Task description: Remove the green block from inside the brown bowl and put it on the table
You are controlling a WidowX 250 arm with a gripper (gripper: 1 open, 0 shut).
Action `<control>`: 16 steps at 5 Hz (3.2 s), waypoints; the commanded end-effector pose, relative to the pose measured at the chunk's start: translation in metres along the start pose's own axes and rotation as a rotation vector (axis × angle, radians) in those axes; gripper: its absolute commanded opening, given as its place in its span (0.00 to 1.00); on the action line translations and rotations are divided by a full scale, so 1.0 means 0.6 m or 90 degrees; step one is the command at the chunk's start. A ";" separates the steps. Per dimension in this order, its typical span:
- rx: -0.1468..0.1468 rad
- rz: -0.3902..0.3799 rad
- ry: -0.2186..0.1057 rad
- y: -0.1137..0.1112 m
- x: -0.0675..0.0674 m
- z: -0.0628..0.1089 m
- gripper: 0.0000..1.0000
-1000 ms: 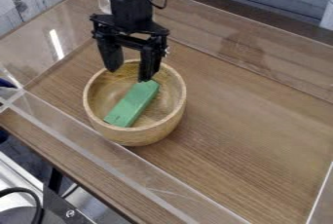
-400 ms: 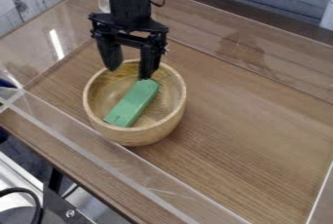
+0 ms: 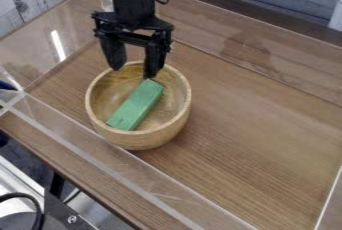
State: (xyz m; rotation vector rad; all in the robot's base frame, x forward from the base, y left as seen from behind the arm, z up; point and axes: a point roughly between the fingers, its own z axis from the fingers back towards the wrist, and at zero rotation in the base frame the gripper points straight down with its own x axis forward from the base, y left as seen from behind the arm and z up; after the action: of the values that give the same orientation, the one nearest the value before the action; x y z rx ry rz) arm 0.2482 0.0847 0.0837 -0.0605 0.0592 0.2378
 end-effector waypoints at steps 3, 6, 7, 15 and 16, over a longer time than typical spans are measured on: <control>0.005 0.007 -0.028 0.006 0.008 0.011 1.00; 0.012 0.009 -0.019 0.006 0.000 -0.015 1.00; 0.014 0.008 -0.015 0.006 -0.002 -0.032 1.00; -0.016 -0.016 -0.024 -0.004 0.006 -0.081 1.00; -0.020 -0.018 -0.025 -0.005 0.007 -0.084 1.00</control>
State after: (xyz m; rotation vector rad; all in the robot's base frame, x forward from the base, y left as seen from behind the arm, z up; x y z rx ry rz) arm 0.2455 0.0788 0.0293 -0.0860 0.0397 0.2254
